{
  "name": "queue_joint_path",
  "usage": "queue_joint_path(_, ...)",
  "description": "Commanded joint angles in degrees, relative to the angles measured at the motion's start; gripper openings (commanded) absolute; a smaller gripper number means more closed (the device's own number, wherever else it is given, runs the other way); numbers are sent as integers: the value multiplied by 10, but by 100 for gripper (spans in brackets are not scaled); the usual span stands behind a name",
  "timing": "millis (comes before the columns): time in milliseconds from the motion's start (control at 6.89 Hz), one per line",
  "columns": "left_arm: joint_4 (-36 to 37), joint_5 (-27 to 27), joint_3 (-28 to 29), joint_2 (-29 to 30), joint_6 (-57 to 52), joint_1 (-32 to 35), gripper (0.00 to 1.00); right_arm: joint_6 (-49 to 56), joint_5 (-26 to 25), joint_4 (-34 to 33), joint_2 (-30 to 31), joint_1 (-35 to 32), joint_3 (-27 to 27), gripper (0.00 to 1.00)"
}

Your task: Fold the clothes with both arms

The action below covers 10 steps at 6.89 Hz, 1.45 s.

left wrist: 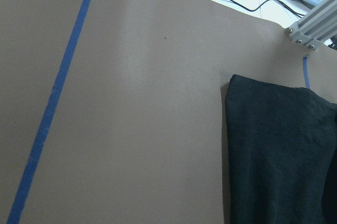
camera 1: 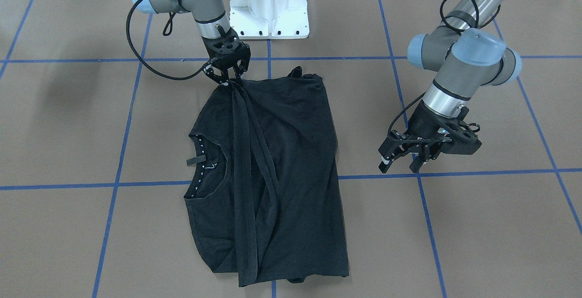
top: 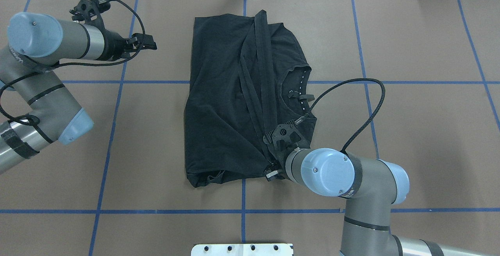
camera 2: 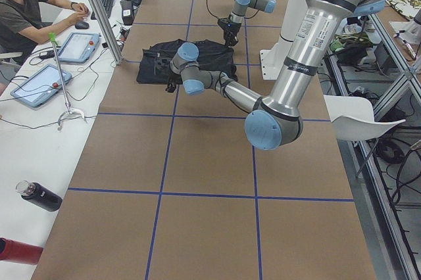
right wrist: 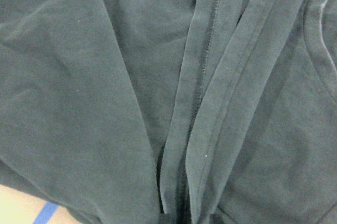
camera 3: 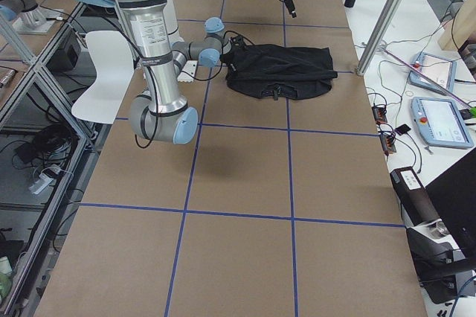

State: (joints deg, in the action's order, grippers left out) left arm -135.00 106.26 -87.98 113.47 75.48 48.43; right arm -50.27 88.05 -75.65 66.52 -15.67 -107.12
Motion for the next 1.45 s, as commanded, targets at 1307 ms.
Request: queue_joint_path(1307,0,-1,-3,1,12,-1,100,8,25,1,75,-7,-72,0)
